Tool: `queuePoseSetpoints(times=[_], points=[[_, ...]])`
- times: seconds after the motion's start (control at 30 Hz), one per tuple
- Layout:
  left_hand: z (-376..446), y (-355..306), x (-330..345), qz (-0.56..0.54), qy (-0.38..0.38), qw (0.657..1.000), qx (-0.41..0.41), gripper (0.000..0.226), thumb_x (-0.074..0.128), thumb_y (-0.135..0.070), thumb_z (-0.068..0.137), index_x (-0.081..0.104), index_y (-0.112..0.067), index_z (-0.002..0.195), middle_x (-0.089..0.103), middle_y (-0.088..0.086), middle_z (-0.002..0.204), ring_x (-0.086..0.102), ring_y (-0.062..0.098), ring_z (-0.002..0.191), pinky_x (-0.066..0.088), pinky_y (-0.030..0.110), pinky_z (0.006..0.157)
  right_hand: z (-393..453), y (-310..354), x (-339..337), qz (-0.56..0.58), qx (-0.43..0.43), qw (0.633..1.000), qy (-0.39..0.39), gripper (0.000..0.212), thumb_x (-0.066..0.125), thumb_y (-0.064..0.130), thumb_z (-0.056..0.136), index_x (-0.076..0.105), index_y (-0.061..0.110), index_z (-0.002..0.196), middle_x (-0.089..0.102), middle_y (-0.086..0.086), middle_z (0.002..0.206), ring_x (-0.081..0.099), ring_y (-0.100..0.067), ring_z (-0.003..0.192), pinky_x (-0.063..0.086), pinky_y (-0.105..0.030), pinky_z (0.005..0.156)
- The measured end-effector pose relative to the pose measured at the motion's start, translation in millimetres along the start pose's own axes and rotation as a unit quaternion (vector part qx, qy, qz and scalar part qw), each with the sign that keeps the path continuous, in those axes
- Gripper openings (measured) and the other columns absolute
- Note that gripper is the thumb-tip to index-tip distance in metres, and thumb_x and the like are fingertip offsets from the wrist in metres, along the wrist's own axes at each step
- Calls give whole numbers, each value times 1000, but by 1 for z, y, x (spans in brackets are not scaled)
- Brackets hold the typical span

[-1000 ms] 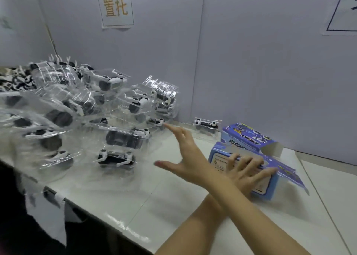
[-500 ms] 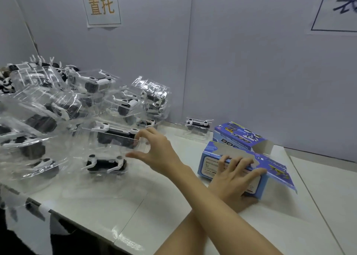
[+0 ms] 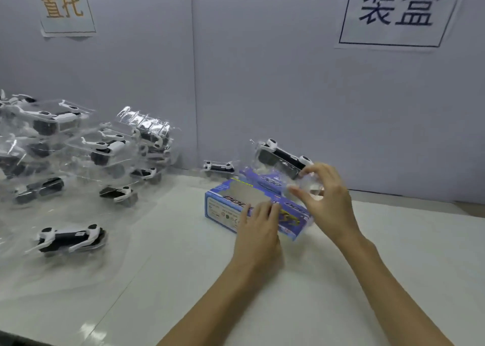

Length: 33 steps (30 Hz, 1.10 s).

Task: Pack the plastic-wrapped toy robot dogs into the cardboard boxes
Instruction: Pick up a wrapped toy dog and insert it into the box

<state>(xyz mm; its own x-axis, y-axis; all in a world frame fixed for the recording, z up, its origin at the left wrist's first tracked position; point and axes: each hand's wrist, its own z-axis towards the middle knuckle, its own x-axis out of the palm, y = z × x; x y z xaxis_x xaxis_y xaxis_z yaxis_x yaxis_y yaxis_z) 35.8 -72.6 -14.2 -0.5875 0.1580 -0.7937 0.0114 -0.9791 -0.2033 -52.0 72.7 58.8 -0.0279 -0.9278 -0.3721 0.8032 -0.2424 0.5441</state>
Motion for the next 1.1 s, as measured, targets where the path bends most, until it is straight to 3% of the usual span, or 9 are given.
queuePoseSetpoints(times=[0.13, 0.2, 0.23, 0.37, 0.47, 0.6, 0.83, 0.97, 1.1], points=[[10, 32, -9, -85, -80, 991, -69, 39, 62, -14, 90, 66, -19, 128, 67, -5, 125, 58, 21, 119, 34, 34, 108, -21, -31, -25, 65, 95, 993, -39, 35, 85, 38, 81, 62, 38, 107, 59, 25, 116, 63, -5, 106, 57, -25, 76], [17, 48, -13, -175, -134, 964, -148, 15, 69, -27, 99, 75, -15, 107, 71, -6, 103, 61, 23, 104, 40, 35, 95, -23, -38, -33, 147, 165, 975, -37, 36, 87, 30, 81, 65, 40, 107, 62, 26, 119, 69, -17, 106, 53, -16, 75], [20, 56, -15, -221, -157, 943, -191, 25, 66, -34, 101, 74, -12, 92, 66, -4, 88, 60, 26, 93, 41, 36, 84, -23, -41, -37, 172, 191, 966, -25, 36, 87, 27, 82, 66, 39, 108, 63, 23, 122, 70, -21, 106, 52, -16, 76], [26, 74, -25, -323, -172, 877, -310, 59, 54, -52, 103, 29, -17, 64, 33, -2, 67, 34, 22, 67, 29, 37, 60, -25, -41, -56, 175, 209, 958, 91, 42, 87, 33, 82, 68, 37, 119, 61, 19, 132, 73, -13, 106, 55, -25, 82], [26, 74, -28, -324, -165, 880, -306, 59, 53, -52, 104, 25, -17, 65, 29, -1, 65, 28, 21, 66, 24, 37, 57, -29, -35, -59, 165, 198, 945, 200, 45, 89, 26, 81, 69, 32, 120, 65, 19, 130, 72, -15, 109, 58, -39, 93], [25, 75, -32, -344, -183, 874, -291, 59, 55, -53, 102, 27, -16, 66, 27, 1, 64, 27, 19, 65, 22, 34, 57, -36, -26, -40, 145, 180, 930, 286, 43, 92, 17, 79, 70, 28, 114, 68, 16, 125, 66, -22, 112, 60, -37, 93], [18, 72, -36, -275, -209, 926, -153, 63, 64, -28, 103, 24, -30, 54, 27, -7, 55, 28, 17, 58, 26, 36, 64, -42, -25, -16, 29, 107, 982, 153, 41, 91, 21, 78, 66, 36, 106, 59, 13, 120, 58, -4, 108, 52, -32, 91], [17, 68, -29, -208, -225, 944, -124, 56, 63, -22, 104, 34, -21, 56, 28, -9, 54, 31, 9, 56, 29, 37, 72, -52, -16, 2, -12, 73, 989, 125, 41, 92, 23, 77, 65, 30, 106, 53, 11, 120, 53, -4, 111, 47, -43, 101], [16, 72, -25, -201, -229, 946, -112, 49, 60, -24, 104, 49, -6, 60, 35, -8, 55, 39, 14, 60, 31, 39, 74, -57, -9, 14, -111, 29, 987, 112, 40, 89, 22, 80, 60, 30, 107, 42, 17, 125, 43, -24, 108, 42, -43, 101]])
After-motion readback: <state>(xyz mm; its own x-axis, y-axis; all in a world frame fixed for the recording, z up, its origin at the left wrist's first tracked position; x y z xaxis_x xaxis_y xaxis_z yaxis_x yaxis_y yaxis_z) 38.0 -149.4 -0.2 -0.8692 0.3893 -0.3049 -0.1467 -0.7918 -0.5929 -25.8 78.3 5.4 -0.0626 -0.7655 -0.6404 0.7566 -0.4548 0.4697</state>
